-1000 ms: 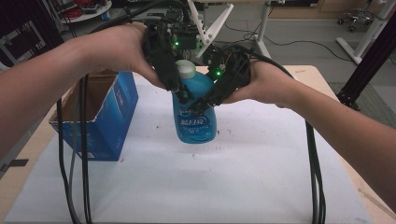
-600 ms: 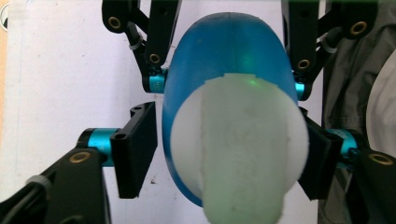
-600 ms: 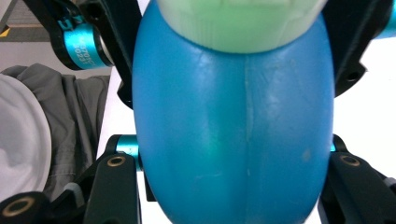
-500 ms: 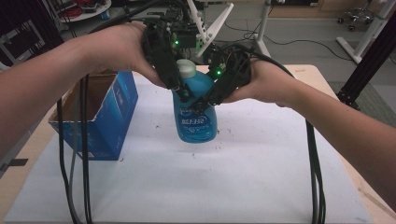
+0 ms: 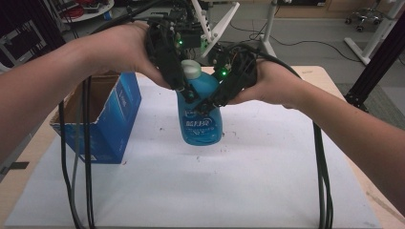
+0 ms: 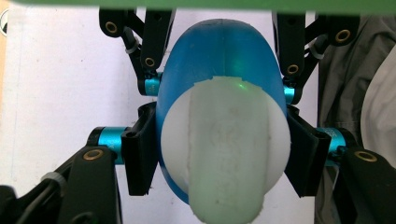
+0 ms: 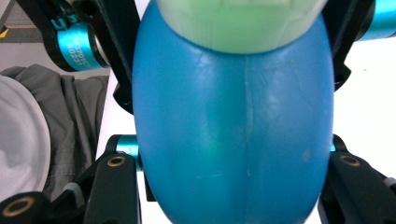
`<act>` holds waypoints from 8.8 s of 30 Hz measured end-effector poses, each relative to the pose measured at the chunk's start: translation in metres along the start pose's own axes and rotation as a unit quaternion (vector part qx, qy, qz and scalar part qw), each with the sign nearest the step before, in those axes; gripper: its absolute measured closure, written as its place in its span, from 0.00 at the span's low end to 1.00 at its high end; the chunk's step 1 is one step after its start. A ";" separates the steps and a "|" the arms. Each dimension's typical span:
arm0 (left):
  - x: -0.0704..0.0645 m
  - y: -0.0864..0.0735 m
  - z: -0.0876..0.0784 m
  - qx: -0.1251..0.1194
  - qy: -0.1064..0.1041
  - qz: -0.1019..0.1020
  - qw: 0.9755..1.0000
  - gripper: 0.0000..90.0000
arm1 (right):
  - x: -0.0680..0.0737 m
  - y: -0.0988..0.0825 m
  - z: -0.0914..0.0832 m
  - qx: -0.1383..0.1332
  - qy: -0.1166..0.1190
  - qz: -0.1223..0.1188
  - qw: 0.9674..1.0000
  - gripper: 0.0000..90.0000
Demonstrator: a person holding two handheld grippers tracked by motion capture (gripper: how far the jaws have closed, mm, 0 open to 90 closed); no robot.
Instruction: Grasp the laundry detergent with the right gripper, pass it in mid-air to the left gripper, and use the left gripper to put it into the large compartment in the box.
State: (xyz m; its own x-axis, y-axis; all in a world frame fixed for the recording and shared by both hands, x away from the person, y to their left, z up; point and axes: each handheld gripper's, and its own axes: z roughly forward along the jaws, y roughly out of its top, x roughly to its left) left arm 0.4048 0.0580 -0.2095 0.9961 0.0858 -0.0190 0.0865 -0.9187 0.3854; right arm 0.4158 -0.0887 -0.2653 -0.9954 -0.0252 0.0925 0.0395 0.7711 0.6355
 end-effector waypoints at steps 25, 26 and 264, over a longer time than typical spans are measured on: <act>-0.002 -0.002 -0.004 -0.015 0.002 0.002 1.000 0.43 | -0.001 0.001 0.001 -0.017 0.013 0.005 1.000 0.45; -0.002 -0.002 -0.004 -0.015 0.002 0.002 1.000 0.43 | -0.001 0.001 0.001 -0.018 0.013 0.006 1.000 0.39; 0.024 -0.033 0.030 0.064 0.099 -0.119 0.986 0.21 | -0.003 -0.095 -0.070 0.090 -0.103 0.120 0.983 0.24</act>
State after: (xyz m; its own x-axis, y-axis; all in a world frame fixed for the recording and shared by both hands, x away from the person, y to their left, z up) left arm 0.4260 0.0789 -0.2504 0.9261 0.3661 0.0908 0.3307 -0.9038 0.2715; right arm 0.4214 -0.2064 -0.2728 -0.9567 0.2859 0.0548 0.2777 0.8402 0.4658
